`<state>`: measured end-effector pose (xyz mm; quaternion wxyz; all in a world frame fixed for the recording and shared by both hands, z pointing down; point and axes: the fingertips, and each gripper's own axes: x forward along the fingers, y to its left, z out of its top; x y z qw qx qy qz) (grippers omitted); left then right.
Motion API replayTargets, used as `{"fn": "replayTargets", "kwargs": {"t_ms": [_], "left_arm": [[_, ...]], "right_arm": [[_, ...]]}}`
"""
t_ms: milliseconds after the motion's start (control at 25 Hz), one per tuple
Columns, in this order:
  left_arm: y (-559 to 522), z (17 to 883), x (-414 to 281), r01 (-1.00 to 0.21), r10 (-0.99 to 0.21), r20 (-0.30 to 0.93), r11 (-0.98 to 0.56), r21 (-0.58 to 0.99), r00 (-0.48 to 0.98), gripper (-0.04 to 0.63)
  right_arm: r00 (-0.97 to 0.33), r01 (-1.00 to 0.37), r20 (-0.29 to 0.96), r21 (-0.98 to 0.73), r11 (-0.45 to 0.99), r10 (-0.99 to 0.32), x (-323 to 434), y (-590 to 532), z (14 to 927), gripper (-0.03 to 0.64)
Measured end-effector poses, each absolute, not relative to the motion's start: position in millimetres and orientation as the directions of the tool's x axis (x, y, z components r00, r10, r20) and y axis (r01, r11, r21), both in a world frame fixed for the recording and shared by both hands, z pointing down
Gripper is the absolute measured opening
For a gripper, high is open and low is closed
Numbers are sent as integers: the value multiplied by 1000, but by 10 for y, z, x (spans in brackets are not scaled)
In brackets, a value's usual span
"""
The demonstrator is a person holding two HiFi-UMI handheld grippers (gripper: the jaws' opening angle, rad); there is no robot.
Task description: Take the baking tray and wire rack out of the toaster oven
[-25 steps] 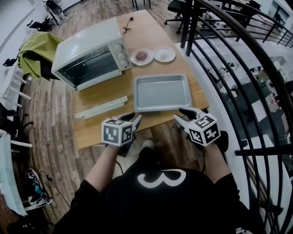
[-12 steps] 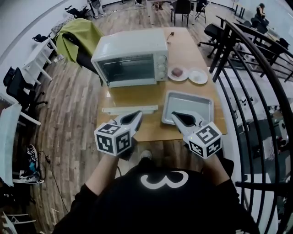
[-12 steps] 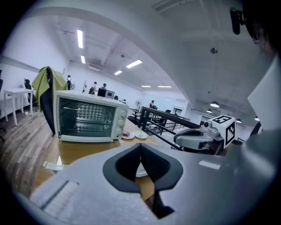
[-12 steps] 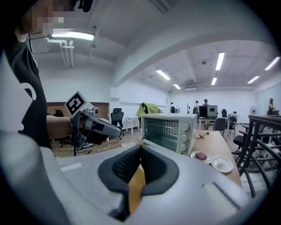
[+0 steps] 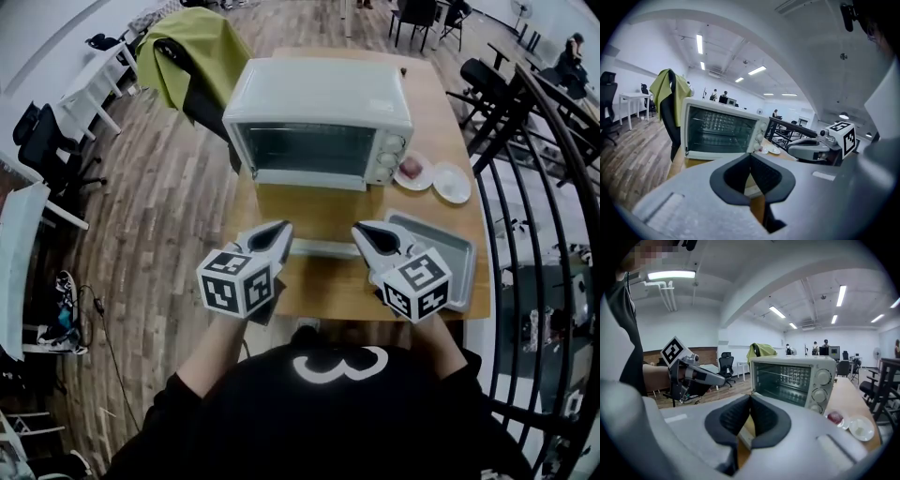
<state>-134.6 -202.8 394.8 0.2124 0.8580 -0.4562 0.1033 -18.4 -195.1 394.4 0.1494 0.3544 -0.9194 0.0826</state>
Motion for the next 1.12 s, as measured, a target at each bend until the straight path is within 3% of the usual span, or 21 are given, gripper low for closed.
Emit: {"fn": "replayTargets", "kwargs": {"t_ms": [320,400,560,640,720,760,880,1000,1120], "left_arm": [[-2838,3947,-1647,-795,-740,312,-487,362,595,14],[-3020,3961,-1704,-770,-736,289,-472,429,612,14],[-3346,4043,-1782,-670,-717,228,-419,613,658,15],[-3500,3999,-1775,-579,-709,147,-419,699,689,26],[-3647,3935,-1790,-499,-712,64,-422,757,699,135],[-3718,3916,-1814,-471,-721,33,-416,778,692,153],[-3963,3956,-1901,-415,-759,-15,-372,831,651,172],[-4196,4153,-1956,-414,-789,15,-306,857,614,178],[-4365,4288,-2034,-362,-821,13,-238,901,571,178]], "right_arm": [[-676,-728,331,-162,667,-658,-407,-2818,4092,5],[-679,-734,303,-255,630,-668,-430,-3012,4116,66],[-672,-719,239,-439,539,-701,-434,-3354,4167,104],[-656,-691,183,-536,485,-733,-405,-3537,4159,105],[-621,-667,124,-602,438,-774,-361,-3703,4135,106],[-600,-658,102,-627,417,-793,-337,-3771,4130,106],[-552,-599,57,-721,348,-832,-267,-3971,4165,106],[-507,-486,13,-830,273,-862,-182,-4176,4275,106],[-453,-403,-7,-890,211,-892,-102,-4348,4371,142]]}}
